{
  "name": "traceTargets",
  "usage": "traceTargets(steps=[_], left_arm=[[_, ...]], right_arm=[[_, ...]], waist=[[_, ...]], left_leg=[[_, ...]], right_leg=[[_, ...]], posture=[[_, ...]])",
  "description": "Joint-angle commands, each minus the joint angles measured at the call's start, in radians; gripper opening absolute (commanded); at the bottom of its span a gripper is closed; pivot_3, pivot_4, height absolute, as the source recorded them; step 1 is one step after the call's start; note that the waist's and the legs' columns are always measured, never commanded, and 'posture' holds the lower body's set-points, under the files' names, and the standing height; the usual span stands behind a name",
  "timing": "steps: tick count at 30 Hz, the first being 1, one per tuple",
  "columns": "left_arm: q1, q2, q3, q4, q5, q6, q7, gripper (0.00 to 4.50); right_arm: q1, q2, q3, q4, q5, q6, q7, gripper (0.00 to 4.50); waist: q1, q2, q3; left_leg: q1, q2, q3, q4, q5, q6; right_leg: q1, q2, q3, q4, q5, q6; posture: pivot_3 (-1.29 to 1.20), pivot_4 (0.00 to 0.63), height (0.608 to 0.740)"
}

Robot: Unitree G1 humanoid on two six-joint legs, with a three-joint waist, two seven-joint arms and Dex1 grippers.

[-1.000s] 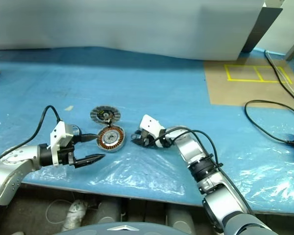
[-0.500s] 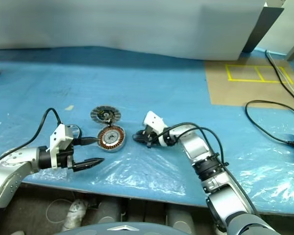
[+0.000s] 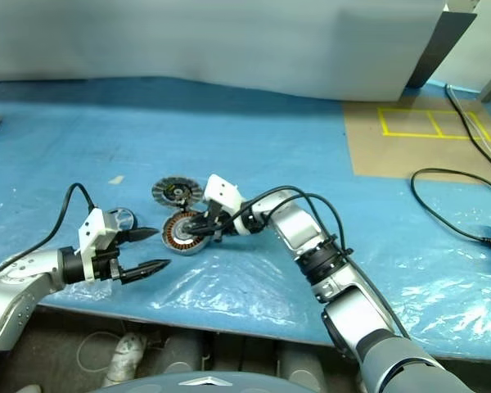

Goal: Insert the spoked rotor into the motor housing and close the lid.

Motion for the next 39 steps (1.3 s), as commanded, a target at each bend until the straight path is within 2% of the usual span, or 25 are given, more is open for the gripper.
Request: traceTargets(steps=[1,18,39], left_arm=[[0.01,-0.009,0.028,-0.011,0.008,-0.035,0.012,4.5],[0.026,-0.028,0.026,0.017,0.019,-0.084,0.019,4.5],[0.017,-0.034,0.009,0.044,0.025,-0.097,0.006,4.5]], right_arm=[[-0.064,0.025,-0.016,0.049,-0.015,-0.071,-0.011,0.65],[-0.104,0.078,-0.017,0.233,-0.09,-0.182,-0.031,0.65],[-0.072,0.073,0.011,0.218,-0.147,-0.203,0.0,0.65]], waist=[[-0.001,0.0,0.0],[-0.001,0.0,0.0],[-0.001,0.0,0.0]], left_leg=[[0.0,0.0,0.0,0.0,0.0,0.0],[0.0,0.0,0.0,0.0,0.0,0.0],[0.0,0.0,0.0,0.0,0.0,0.0]], right_leg=[[0.0,0.0,0.0,0.0,0.0,0.0],[0.0,0.0,0.0,0.001,0.0,0.0],[0.0,0.0,0.0,0.001,0.0,0.0]], posture=[[0.0,0.15,0.74],[0.0,0.15,0.74],[0.0,0.15,0.74]])
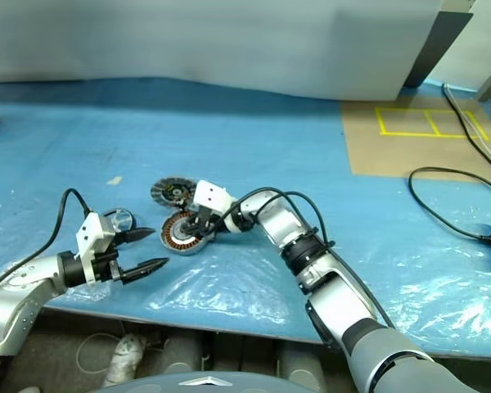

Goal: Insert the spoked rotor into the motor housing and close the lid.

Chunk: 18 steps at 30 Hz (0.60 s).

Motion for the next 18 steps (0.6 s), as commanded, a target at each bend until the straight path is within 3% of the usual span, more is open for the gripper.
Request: traceTargets(steps=[1,3,11,18], left_arm=[[-0.004,-0.001,0.007,-0.009,0.001,-0.014,-0.009,4.5],[-0.005,-0.002,0.007,-0.006,0.001,-0.013,-0.009,4.5],[-0.021,-0.009,0.004,0.005,0.005,-0.011,-0.01,4.5],[-0.031,-0.005,0.005,-0.013,0.0,0.009,-0.003,4.5]], right_arm=[[0.011,0.003,0.019,-0.011,-0.013,-0.004,0.007,0.65],[0.014,0.001,0.023,-0.011,-0.018,-0.008,0.01,0.65],[0.03,0.002,0.034,-0.018,-0.018,-0.011,0.025,3.36],[0.006,-0.015,-0.034,-0.055,0.041,0.024,0.047,3.36]], waist=[[0.0,0.0,0.0],[0.0,0.0,0.0],[0.0,0.0,0.0],[0.002,0.0,0.0]], left_leg=[[0.0,0.0,0.0,0.0,0.0,0.0],[0.0,0.0,0.0,0.0,0.0,0.0],[0.001,0.0,0.0,0.0,0.0,0.0],[0.0,0.0,0.0,0.0,0.0,0.0]], right_leg=[[0.0,0.0,0.0,0.0,0.0,0.0],[0.0,0.0,0.0,0.0,0.0,0.0],[0.0,0.0,0.0,0.0,0.0,0.0],[0.001,0.0,0.0,0.0,0.0,0.0]], posture=[[0.0,0.15,0.74],[0.0,0.15,0.74],[0.0,0.15,0.74],[0.0,0.15,0.74]])
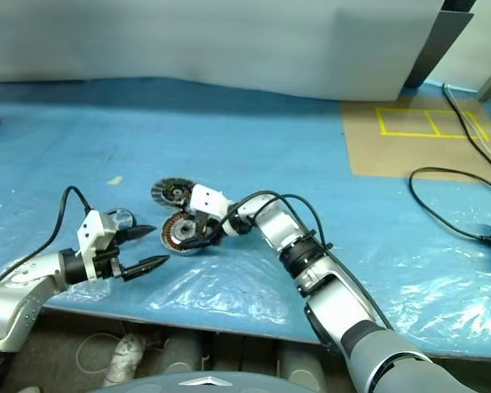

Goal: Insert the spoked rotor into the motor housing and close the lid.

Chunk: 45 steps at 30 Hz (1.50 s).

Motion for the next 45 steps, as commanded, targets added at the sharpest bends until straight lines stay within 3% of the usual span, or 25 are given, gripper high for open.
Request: traceTargets(steps=[1,3,11,20,26,31,39,45], left_arm=[[-0.005,0.002,0.006,-0.03,-0.008,0.01,0.001,4.5],[-0.003,0.002,0.006,-0.036,-0.01,0.015,0.001,4.5],[-0.009,0.0,-0.002,-0.03,-0.006,0.018,-0.006,4.5],[-0.009,0.003,-0.001,-0.022,-0.004,0.013,-0.01,4.5],[-0.008,-0.002,-0.007,-0.019,-0.001,0.008,-0.01,4.5],[-0.015,-0.007,-0.012,-0.005,0.002,-0.001,-0.012,4.5],[-0.026,-0.012,-0.022,0.018,0.01,-0.015,-0.024,4.5],[-0.031,-0.013,-0.024,0.029,0.012,-0.024,-0.034,4.5]], right_arm=[[-0.009,-0.017,-0.047,-0.057,0.051,0.043,0.029,3.18],[-0.002,-0.019,-0.067,-0.09,0.084,0.076,0.045,2.76],[0.018,0.0,-0.049,-0.106,0.077,0.091,0.021,0.02],[0.012,0.017,-0.046,-0.101,0.078,0.093,0.004,0.02],[-0.004,0.016,0.013,0.039,-0.048,0.0,-0.103,0.02],[0.016,-0.005,0.037,0.019,-0.059,-0.007,-0.065,0.02],[0.007,0.032,-0.086,-0.137,0.146,0.148,0.025,0.02],[-0.011,0.055,-0.125,-0.138,0.176,0.183,-0.012,0.02]], waist=[[0.003,0.0,0.0],[0.003,0.0,0.0],[-0.001,0.0,0.0],[0.0,0.0,0.0],[-0.001,0.0,0.0],[-0.001,0.0,0.0],[0.0,0.0,0.0],[0.0,0.0,0.0]], left_leg=[[0.0,0.0,0.0,0.0,0.0,0.0],[0.0,0.0,0.0,0.0,0.0,0.0],[-0.001,0.0,0.0,0.0,0.0,0.0],[-0.001,0.0,0.0,0.0,0.0,0.0],[-0.001,0.0,0.0,0.0,0.0,0.0],[0.001,0.0,0.0,0.0,0.0,0.0],[0.0,0.0,0.0,0.0,0.0,0.0],[-0.001,0.0,0.0,0.0,0.0,0.0]], right_leg=[[0.0,0.0,0.0,0.0,0.0,0.0],[0.0,0.0,0.0,0.0,0.0,0.0],[-0.001,0.0,0.0,0.0,0.0,0.0],[-0.001,0.0,0.0,0.0,0.0,0.0],[-0.001,0.0,0.0,0.0,0.0,0.0],[0.0,0.0,0.0,0.0,0.0,0.0],[0.0,0.0,0.0,0.0,0.0,0.0],[-0.001,0.0,0.0,0.0,0.0,0.0]], posture=[[0.0,0.15,0.74],[0.0,0.15,0.74],[0.0,0.15,0.74],[0.0,0.15,0.74],[0.0,0.15,0.74],[0.0,0.15,0.74],[0.0,0.15,0.74],[0.0,0.15,0.74]])
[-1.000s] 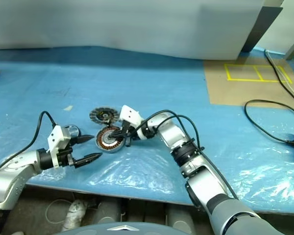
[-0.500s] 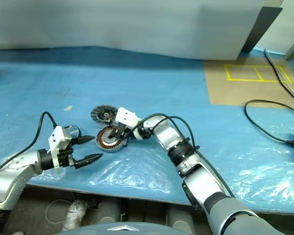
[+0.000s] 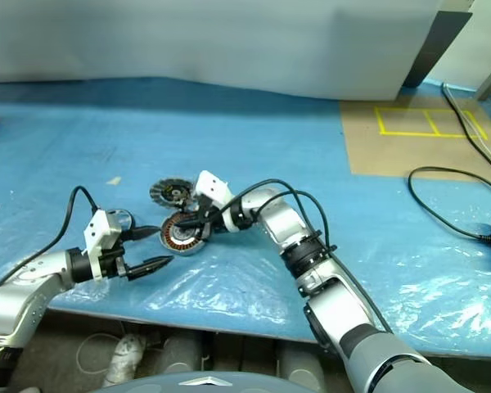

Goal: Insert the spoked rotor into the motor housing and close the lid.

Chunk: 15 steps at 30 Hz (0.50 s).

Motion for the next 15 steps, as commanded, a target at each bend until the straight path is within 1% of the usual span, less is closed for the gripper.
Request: traceTargets(steps=[1,2,5,7,13,15], left_arm=[[-0.001,0.001,0.008,-0.005,0.002,-0.019,-0.01,4.5],[0.0,0.001,0.01,-0.004,0.002,-0.02,-0.01,4.5],[0.003,0.001,0.015,-0.002,0.002,-0.021,-0.008,4.5],[0.008,0.0,0.016,-0.007,0.002,-0.02,-0.004,4.5],[0.023,0.001,0.021,-0.023,-0.002,-0.018,0.002,4.5],[0.027,0.002,0.022,-0.026,-0.003,-0.018,0.004,4.5]], right_arm=[[-0.028,0.021,-0.023,-0.013,0.022,0.007,-0.028,0.02],[-0.027,0.016,-0.001,-0.001,-0.005,-0.009,-0.038,0.02],[-0.011,-0.021,0.119,0.059,-0.143,-0.125,-0.073,0.02],[0.004,-0.03,0.161,0.101,-0.194,-0.175,-0.095,0.02],[0.009,-0.036,0.134,0.095,-0.169,-0.172,-0.072,0.02],[0.01,-0.032,0.092,0.037,-0.092,-0.128,-0.017,0.02]], waist=[[0.0,0.0,0.0],[0.0,0.0,0.0],[0.0,0.0,0.0],[-0.001,0.0,0.0],[-0.002,0.0,0.0],[-0.001,0.0,0.0]], left_leg=[[0.0,0.0,0.0,0.0,0.0,0.0],[0.0,0.0,0.0,0.0,0.0,0.0],[0.0,0.0,0.0,0.0,0.0,0.0],[0.0,0.0,0.0,0.0,0.0,0.0],[0.002,0.0,0.0,0.0,0.0,0.0],[0.002,0.0,0.0,0.0,0.0,0.0]], right_leg=[[0.0,0.0,0.0,0.0,0.0,0.0],[0.0,0.0,0.0,0.0,0.0,0.0],[0.0,0.0,0.0,0.0,0.0,0.0],[0.0,0.0,0.0,0.0,0.0,0.0],[0.001,0.0,0.001,0.0,0.0,0.0],[0.001,0.0,0.001,0.0,0.0,0.0]], posture=[[0.0,0.15,0.74],[0.0,0.15,0.74],[0.0,0.15,0.74],[0.0,0.15,0.74],[0.0,0.15,0.74],[0.0,0.15,0.74]])
